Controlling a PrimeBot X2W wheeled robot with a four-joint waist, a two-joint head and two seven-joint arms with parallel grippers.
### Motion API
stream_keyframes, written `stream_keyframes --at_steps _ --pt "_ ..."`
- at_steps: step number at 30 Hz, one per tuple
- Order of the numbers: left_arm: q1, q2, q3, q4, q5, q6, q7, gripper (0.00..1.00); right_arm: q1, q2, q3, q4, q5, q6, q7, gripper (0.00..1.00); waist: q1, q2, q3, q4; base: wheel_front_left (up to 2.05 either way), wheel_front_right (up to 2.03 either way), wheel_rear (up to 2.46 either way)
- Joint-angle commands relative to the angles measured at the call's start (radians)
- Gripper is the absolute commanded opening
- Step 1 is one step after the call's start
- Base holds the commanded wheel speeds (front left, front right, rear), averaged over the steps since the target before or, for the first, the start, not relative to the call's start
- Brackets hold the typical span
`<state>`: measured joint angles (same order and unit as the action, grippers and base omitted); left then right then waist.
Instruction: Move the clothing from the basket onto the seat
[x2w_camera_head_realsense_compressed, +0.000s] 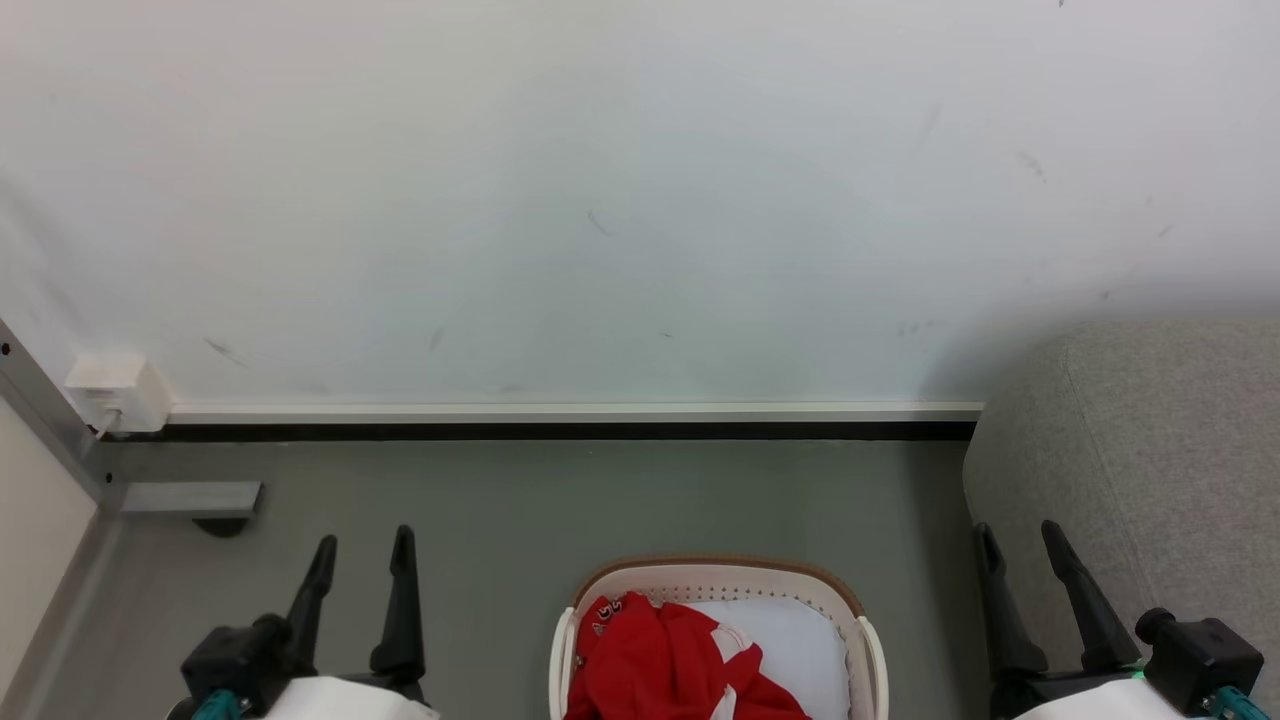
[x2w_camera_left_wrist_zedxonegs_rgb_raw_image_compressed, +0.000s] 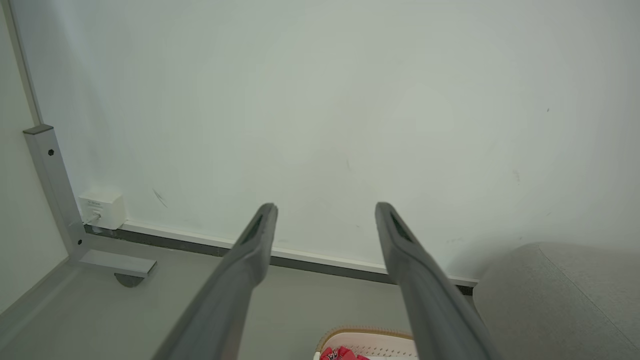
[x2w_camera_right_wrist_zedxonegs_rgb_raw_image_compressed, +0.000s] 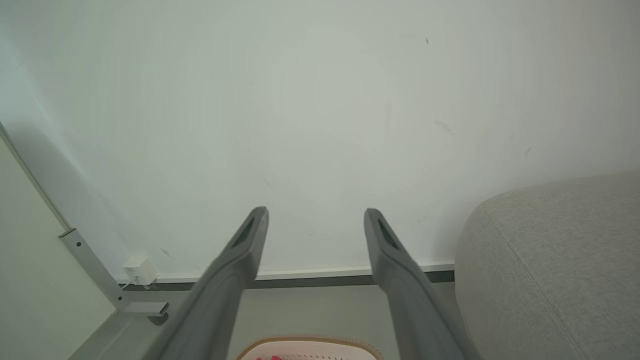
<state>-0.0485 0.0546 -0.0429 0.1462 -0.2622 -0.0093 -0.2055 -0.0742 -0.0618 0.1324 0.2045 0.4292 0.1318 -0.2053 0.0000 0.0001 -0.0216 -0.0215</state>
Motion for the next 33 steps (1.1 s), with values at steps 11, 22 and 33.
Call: stream_keyframes --at_steps 11,22,33 --pt "0.007 0.007 -0.005 -0.011 0.107 -0.002 -0.032 1.00 0.011 0.001 0.013 -0.003 -0.087 -0.002 -0.030 1.00 0.0000 -0.0001 0.000 -0.003 0.00 0.00 0.00" --pt "0.011 0.004 -0.009 -0.014 0.187 0.000 -0.050 1.00 0.014 0.004 0.022 -0.014 -0.157 -0.002 -0.050 1.00 0.0000 -0.0001 -0.003 -0.007 0.00 0.00 0.00" --pt "0.013 0.001 -0.007 -0.012 0.226 -0.003 -0.059 1.00 0.013 0.007 0.013 -0.021 -0.185 -0.002 -0.061 1.00 0.0000 -0.0001 -0.004 -0.010 0.00 0.00 0.00"
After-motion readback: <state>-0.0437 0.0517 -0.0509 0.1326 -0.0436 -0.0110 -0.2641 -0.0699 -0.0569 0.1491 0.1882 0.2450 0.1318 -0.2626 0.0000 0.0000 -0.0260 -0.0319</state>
